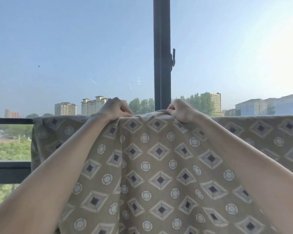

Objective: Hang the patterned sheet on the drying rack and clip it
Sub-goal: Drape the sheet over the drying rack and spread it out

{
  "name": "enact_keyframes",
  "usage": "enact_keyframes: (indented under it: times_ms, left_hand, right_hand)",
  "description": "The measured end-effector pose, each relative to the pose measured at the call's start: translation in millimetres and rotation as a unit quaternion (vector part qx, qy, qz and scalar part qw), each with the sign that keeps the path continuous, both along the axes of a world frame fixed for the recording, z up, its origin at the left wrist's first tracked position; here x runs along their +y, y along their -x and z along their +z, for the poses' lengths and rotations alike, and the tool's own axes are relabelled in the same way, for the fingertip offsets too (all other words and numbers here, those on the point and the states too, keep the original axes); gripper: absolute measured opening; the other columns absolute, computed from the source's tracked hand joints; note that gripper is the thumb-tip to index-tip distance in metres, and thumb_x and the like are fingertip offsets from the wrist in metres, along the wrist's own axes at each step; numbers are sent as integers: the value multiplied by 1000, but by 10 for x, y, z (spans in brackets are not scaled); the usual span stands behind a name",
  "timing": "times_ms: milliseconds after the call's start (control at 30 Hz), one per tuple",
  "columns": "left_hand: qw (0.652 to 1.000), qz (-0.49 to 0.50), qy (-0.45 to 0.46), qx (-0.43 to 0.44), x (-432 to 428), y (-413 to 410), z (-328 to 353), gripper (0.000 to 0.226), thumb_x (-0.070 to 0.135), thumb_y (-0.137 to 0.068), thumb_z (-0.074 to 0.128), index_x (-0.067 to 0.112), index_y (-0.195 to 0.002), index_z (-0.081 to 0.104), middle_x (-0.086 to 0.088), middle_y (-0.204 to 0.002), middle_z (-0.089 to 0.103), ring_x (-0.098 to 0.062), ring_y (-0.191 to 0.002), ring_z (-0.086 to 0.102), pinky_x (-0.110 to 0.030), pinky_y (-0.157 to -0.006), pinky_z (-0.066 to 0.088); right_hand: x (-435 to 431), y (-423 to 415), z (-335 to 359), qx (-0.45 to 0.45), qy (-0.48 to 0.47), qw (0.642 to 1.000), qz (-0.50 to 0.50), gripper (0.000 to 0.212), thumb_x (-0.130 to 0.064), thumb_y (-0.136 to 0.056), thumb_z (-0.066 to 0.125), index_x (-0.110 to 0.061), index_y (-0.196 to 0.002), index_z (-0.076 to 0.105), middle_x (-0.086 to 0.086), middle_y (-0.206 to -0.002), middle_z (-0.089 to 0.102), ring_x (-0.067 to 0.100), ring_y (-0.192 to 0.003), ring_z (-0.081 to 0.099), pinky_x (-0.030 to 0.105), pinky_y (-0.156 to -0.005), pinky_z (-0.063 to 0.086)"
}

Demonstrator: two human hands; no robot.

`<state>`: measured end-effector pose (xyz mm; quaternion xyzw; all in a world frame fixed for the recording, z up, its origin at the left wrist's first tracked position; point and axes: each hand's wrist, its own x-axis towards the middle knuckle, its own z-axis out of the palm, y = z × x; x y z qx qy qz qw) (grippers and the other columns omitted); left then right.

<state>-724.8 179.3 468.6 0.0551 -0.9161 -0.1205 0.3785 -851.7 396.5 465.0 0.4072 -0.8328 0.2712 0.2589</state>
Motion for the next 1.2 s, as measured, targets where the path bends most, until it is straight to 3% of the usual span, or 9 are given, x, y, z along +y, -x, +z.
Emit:
enact_keyframes:
  times_ms: [167,300,433,600,767,900,1033,1100,1200]
  left_hand:
    - [994,-44,15,95,72,-98,-184,28,40,-92,50,15,-83,59,5,-72,64,-7,-63,58,-25,-64,41]
    - [984,26,149,92,201,-211,-428,33,53,-92,36,27,-92,58,9,-60,55,-6,-44,42,-19,-44,29]
    - [971,36,216,91,265,-299,-542,34,51,-88,49,30,-113,61,5,-81,68,-11,-61,54,-23,-63,39]
    - [975,42,210,64,344,-285,-488,38,45,-92,47,35,-128,53,1,-98,71,-19,-84,63,-27,-73,38]
    - [975,47,206,65,388,-293,-491,37,43,-93,47,37,-129,52,-1,-104,70,-23,-92,64,-30,-78,41]
    - [980,40,188,47,358,-340,-480,38,45,-92,47,38,-130,51,-2,-106,70,-23,-92,63,-33,-82,44]
    - [983,41,175,45,292,-348,-493,40,49,-91,47,38,-129,52,-2,-100,71,-24,-87,63,-34,-79,45]
    - [981,43,181,48,262,-355,-496,39,47,-90,47,37,-128,52,-2,-95,71,-23,-82,63,-35,-79,46]
    - [983,49,173,40,250,-382,-482,37,45,-93,47,38,-129,52,0,-96,71,-18,-77,59,-35,-80,46]
  right_hand:
    - [-38,-20,-8,-4,-2,1000,-9,40,-22,-94,54,2,-63,61,9,-62,50,20,-59,43,31,-56,36]
    - [-37,-77,17,-2,-2,1000,-1,44,-25,-94,57,-11,-52,49,4,-56,48,18,-57,43,28,-51,33]
    - [2,-120,-50,12,33,999,38,23,-28,-90,62,-12,-76,72,1,-75,65,15,-72,59,25,-61,43]
    - [382,-139,-1,-42,-53,998,12,49,-44,-93,52,-17,-52,50,6,-59,52,17,-53,45,30,-55,38]
    - [516,-123,34,-25,-37,999,-4,32,-27,-88,63,-6,-66,72,9,-57,62,7,-46,45,28,-54,40]
    - [373,-112,-17,83,25,992,-90,47,-23,-87,62,-11,-43,51,3,-50,55,19,-49,49,36,-53,46]
    - [296,-47,62,-5,-3,996,-88,51,-20,-84,66,-15,-39,41,14,-80,73,18,-50,48,29,-50,37]
    - [287,-111,61,-24,-13,996,-86,33,-17,-81,67,-17,-49,58,11,-91,74,17,-60,56,27,-55,40]
    - [202,-347,-90,28,97,993,-53,5,-17,-84,67,-18,-84,72,-3,-86,71,14,-77,62,23,-61,44]
